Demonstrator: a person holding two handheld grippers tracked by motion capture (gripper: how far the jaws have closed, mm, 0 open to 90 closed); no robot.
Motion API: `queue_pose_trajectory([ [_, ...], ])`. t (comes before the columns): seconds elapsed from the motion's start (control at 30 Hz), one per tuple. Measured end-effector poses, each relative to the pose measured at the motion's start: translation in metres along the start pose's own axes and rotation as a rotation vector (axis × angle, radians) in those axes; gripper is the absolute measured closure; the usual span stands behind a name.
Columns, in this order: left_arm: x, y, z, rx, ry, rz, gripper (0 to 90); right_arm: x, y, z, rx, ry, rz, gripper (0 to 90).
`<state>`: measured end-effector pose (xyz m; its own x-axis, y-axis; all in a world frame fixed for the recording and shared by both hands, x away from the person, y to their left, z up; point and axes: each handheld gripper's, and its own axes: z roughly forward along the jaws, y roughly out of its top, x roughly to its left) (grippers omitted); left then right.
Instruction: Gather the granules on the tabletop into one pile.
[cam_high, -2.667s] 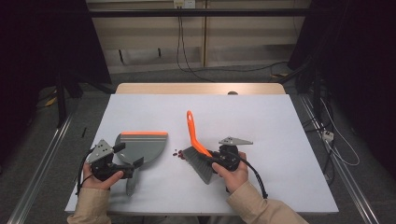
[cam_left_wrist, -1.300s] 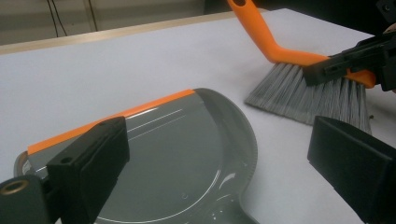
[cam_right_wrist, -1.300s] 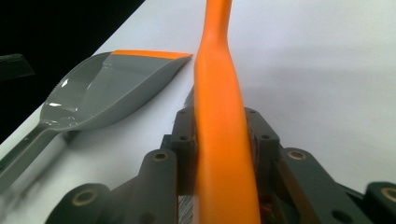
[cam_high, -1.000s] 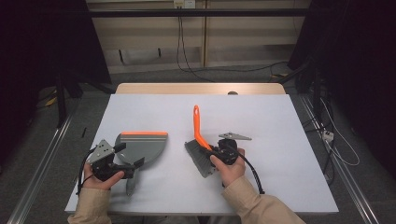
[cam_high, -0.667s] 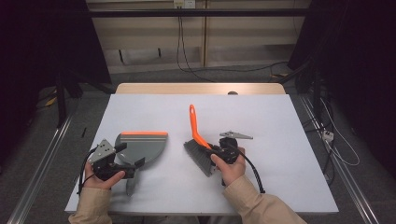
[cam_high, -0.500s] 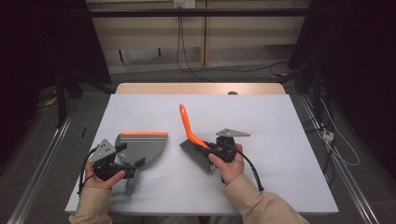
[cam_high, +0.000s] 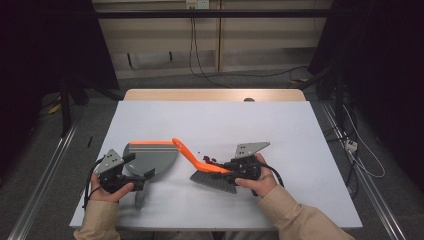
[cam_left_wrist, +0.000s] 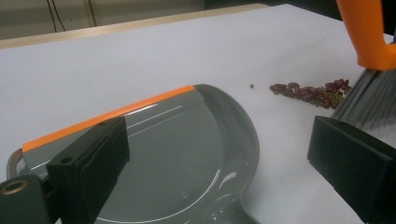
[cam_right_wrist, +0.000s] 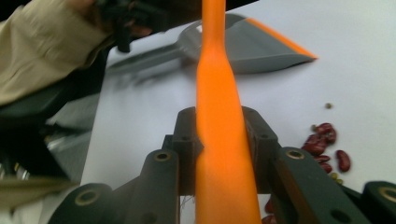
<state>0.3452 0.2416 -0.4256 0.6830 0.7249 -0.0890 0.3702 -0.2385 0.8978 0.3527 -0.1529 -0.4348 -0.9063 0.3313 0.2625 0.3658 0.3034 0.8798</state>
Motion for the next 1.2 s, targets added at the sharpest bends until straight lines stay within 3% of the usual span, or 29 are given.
queue_pose_trajectory([
  [0.1, -0.001, 0.0, 0.002, 0.004, -0.003, 0.006, 5.4, -0.005, -0.004, 0.001, 0.043, 0.057, -0.03, 70.9],
  [0.2, 0.0, 0.0, 0.001, 0.002, -0.001, 0.005, 5.4, -0.014, -0.007, 0.003, 0.047, 0.079, -0.017, 70.9],
  [0.7, 0.001, 0.0, 0.0, -0.001, 0.003, -0.002, 5.4, -0.048, -0.002, 0.002, 0.045, 0.033, -0.059, 70.3],
  [0.87, 0.001, 0.0, 0.001, 0.002, 0.003, 0.004, 5.4, -0.055, -0.001, 0.003, 0.027, 0.021, -0.029, 70.4],
  [1.03, 0.001, 0.0, 0.002, 0.003, 0.003, 0.001, 5.5, -0.05, 0.003, 0.003, 0.008, 0.013, -0.007, 70.9],
  [1.1, 0.001, 0.0, 0.002, 0.001, 0.001, 0.001, 5.5, -0.047, 0.006, 0.002, -0.013, 0.022, 0.016, 70.9],
  [1.2, 0.001, 0.0, 0.001, 0.0, 0.002, 0.0, 5.5, -0.044, 0.013, 0.0, -0.051, -0.016, 0.063, 70.9],
])
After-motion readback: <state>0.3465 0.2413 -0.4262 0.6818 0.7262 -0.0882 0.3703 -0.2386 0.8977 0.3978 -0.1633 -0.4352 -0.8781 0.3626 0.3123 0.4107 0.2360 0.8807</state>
